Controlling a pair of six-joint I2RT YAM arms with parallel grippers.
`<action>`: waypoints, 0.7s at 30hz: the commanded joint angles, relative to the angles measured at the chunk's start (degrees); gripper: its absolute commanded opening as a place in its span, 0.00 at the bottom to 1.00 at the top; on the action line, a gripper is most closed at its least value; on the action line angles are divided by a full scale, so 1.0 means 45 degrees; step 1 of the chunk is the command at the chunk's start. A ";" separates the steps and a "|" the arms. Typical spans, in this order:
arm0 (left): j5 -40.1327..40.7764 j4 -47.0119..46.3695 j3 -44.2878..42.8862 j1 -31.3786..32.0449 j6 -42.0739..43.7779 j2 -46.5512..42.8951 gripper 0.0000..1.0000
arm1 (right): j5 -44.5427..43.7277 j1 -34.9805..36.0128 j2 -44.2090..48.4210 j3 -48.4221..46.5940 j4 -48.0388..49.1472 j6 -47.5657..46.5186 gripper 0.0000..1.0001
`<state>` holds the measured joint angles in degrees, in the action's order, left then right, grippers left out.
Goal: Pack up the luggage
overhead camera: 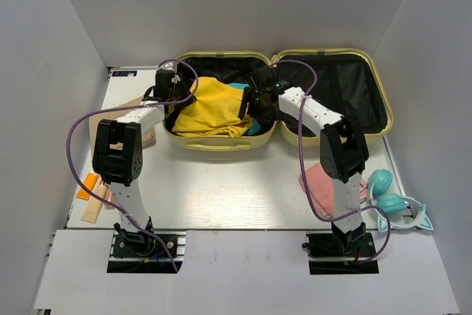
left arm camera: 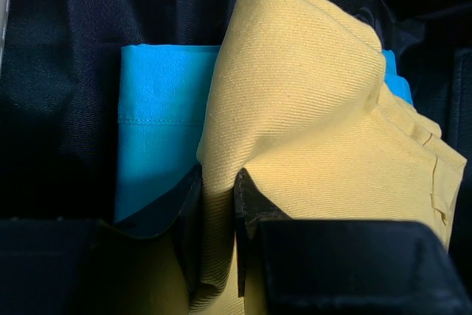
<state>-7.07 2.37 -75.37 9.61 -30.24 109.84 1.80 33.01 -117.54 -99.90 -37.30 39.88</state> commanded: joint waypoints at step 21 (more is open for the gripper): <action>-0.0518 -0.0312 0.0578 0.0150 0.0099 -0.1304 0.00 | -0.2160 -0.0246 -0.2004 -0.3132 0.0633 -0.1167 0.85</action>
<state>-7.25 0.80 -73.54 9.63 -29.80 108.79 -8.78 32.23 -124.42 -111.53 -34.94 34.33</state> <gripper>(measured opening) 0.293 0.845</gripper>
